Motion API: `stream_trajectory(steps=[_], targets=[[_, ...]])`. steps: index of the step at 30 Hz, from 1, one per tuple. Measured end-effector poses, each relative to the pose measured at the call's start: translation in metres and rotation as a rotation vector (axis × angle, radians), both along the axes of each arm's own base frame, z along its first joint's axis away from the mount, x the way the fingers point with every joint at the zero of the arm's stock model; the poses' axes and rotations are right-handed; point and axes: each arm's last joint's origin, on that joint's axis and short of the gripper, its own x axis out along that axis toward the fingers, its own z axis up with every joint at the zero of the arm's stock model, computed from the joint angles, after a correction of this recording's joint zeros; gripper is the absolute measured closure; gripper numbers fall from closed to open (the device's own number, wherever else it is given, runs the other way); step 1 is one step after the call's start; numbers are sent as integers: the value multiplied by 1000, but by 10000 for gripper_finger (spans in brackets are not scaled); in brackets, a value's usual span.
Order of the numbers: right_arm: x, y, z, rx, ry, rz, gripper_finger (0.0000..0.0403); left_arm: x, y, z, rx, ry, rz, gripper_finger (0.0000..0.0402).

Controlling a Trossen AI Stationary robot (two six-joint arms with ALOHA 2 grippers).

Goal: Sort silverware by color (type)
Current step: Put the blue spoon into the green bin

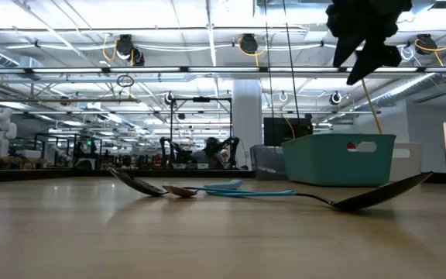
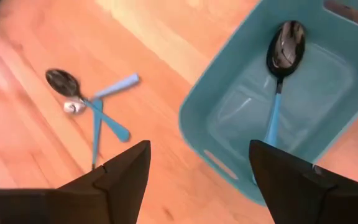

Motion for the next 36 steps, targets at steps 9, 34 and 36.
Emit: stream_trajectory(steps=[9, 34, 36], targets=[[-3, 13, 4, -116, -30, -64, 138, 18, -7, -16, 13, 64, -14, 192], [-44, 51, 18, -112, -65, 252, 138, 121, -63, -138, 33, 321, -124, 193], [-47, 53, 19, -109, -64, 270, 138, 128, -66, -141, 11, 282, -128, 193]])
